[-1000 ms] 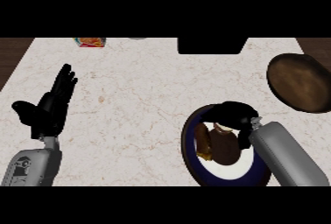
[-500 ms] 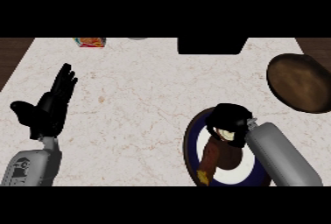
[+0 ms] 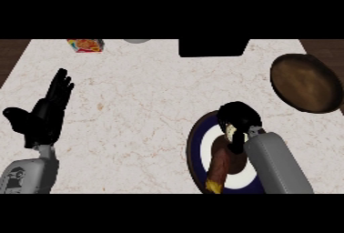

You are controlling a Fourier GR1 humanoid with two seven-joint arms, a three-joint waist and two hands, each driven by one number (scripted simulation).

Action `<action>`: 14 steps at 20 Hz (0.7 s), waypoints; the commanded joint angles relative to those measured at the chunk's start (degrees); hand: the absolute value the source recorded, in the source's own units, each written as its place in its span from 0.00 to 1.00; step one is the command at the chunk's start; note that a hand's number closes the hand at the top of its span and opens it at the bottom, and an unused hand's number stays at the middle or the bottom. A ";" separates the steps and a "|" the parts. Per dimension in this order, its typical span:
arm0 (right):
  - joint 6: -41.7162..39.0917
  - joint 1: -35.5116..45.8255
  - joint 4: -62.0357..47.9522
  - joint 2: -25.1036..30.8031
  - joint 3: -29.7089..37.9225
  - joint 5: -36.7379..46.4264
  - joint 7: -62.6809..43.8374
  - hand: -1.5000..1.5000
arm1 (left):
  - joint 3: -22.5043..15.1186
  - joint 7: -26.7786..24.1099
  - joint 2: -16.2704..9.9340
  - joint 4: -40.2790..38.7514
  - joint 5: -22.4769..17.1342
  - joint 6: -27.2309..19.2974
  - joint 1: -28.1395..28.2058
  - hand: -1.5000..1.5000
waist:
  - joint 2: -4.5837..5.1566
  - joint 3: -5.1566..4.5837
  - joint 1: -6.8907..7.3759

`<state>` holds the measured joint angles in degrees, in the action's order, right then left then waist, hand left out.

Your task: Pick the cupcake from the plate and place it in the pan

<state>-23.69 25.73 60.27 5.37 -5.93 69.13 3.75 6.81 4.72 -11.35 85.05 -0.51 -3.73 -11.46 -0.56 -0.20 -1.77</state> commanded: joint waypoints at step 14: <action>19.39 0.86 32.61 -5.02 2.61 2.02 -36.36 1.00 | -1.02 2.42 -0.46 5.65 -0.66 1.80 1.87 0.50 | 0.22 0.19 1.91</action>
<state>-3.72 24.28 87.56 0.69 -5.53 70.04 -27.27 6.00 6.14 -10.98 86.50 -0.35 -3.47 -12.09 -0.40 -0.01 -0.61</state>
